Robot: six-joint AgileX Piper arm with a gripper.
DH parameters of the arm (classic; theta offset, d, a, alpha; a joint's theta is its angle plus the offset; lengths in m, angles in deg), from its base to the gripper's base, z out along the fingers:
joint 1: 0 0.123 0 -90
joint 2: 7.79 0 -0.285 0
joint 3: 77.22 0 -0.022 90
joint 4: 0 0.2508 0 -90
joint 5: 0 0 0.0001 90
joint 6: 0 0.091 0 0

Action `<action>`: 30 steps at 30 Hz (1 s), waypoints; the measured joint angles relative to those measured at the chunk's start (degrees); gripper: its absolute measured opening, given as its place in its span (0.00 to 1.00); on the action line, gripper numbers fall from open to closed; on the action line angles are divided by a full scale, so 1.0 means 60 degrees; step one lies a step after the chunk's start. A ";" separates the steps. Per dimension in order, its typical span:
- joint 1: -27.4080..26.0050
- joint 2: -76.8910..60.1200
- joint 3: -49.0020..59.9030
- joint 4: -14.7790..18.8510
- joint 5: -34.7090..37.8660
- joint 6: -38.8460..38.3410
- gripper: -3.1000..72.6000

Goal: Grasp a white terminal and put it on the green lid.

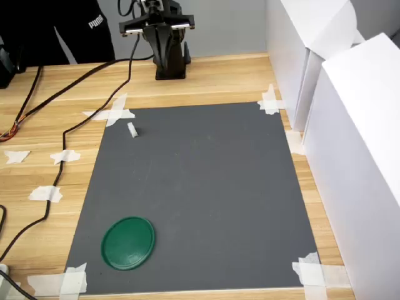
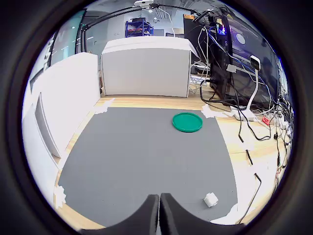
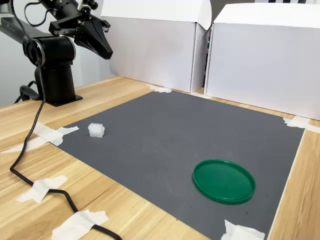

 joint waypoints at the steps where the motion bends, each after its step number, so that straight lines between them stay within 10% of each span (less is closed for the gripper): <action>1: 0.0000 0.0000 0.0000 0.0000 0.0000 0.0000 0.02; 30: 0.0000 0.0270 -0.0078 -0.0143 -0.0100 -0.0177 0.02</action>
